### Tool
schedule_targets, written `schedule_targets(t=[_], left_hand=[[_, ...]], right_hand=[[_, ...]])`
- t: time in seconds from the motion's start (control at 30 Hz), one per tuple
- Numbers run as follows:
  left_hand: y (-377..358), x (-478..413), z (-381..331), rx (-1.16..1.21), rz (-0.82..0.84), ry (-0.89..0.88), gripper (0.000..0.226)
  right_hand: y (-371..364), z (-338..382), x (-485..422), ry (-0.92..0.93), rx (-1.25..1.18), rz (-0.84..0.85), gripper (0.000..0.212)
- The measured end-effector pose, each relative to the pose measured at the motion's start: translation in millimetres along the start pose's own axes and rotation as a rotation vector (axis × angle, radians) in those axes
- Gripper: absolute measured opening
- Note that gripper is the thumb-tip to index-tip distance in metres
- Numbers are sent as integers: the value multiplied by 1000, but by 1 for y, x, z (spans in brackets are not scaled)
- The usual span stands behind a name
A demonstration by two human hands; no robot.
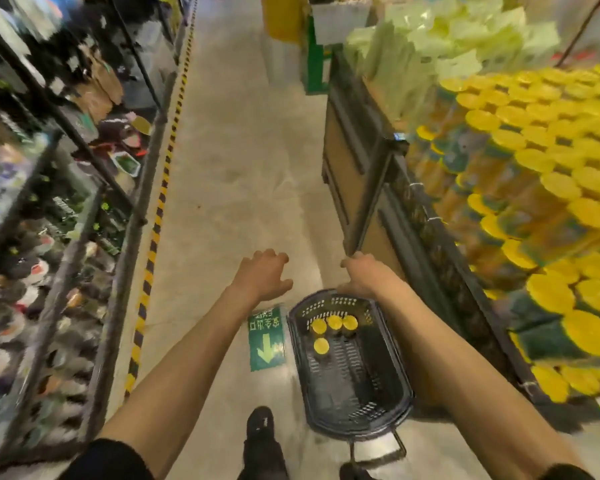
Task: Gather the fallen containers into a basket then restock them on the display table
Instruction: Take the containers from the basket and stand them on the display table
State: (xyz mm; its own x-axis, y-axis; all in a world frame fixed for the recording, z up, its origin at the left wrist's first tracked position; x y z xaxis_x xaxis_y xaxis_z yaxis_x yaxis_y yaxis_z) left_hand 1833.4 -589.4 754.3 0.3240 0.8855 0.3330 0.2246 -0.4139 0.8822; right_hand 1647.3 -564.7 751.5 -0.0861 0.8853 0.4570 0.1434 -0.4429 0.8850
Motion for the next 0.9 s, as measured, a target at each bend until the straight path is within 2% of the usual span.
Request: schedule_targets(t=[0.13,0.33,0.67,0.73,0.9], left_hand=[[-25,-30,-1,-11,117,-165,59],[-88,-53,3,34,322,-275,52],[-217,-114,22,180,447,-284,40],[-254,-130,27,168,462,-286,37],[-357,-158,37,49,531,-327,47]], right_hand=[[-27,4,-7,-132,-98,97,63],[-93,6,-3,-279,-256,289,66],[-212,-20,-48,-401,-384,276,57],[-247,-25,-71,-390,-383,278,57],[-344,-36,-137,-376,-373,285,54]])
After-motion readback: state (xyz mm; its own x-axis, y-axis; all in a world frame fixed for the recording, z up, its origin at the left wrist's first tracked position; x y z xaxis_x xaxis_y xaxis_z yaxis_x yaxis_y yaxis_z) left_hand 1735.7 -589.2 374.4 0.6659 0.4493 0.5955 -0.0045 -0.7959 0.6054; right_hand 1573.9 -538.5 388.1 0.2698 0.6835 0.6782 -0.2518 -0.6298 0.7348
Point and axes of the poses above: each hand's wrist, its own x-axis away from the middle knuckle, its own y-axis out of the back of the hand, z = x × y, the point moved 8 cm from there along -x, towards the middle knuckle, and after that the axes turned 14 degrees about x, right-handed, at the moved point
